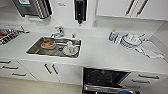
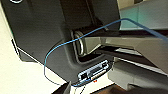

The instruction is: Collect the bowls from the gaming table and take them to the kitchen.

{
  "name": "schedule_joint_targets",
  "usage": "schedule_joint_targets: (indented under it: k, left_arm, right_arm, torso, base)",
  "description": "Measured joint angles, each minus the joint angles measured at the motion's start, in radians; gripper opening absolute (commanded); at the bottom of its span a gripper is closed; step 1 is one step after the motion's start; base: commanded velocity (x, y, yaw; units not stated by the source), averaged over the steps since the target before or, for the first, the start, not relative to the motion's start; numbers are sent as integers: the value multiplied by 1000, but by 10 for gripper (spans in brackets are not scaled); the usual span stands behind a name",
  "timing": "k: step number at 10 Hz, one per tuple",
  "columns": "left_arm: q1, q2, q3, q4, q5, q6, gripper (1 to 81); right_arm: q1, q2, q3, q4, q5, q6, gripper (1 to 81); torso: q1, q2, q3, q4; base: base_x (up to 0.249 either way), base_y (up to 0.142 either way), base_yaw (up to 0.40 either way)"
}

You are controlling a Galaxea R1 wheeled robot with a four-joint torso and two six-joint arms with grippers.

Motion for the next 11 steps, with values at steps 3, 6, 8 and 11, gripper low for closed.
schedule_joint_targets:
  k: [3,6,8,11]
  left_arm:
    - [98,143,-144,16,-74,1,811]
    - [139,219,-310,22,-102,1,811]
    - [163,289,-405,25,-135,1,811]
    - [235,371,-478,35,-150,1,811]
  right_arm:
    - [110,42,2,65,-55,1,10]
    - [196,123,-21,123,-72,0,10]
    - [201,185,-129,147,-99,0,10]
    - [211,304,-282,167,-110,1,10]
  torso:
    - [0,0,0,0]
    - [0,0,0,0]
    - [0,0,0,0]
    - [0,0,0,0]
  base:
    - [0,0,0]
    - [0,0,0]
    - [0,0,0]
    - [0,0,0]
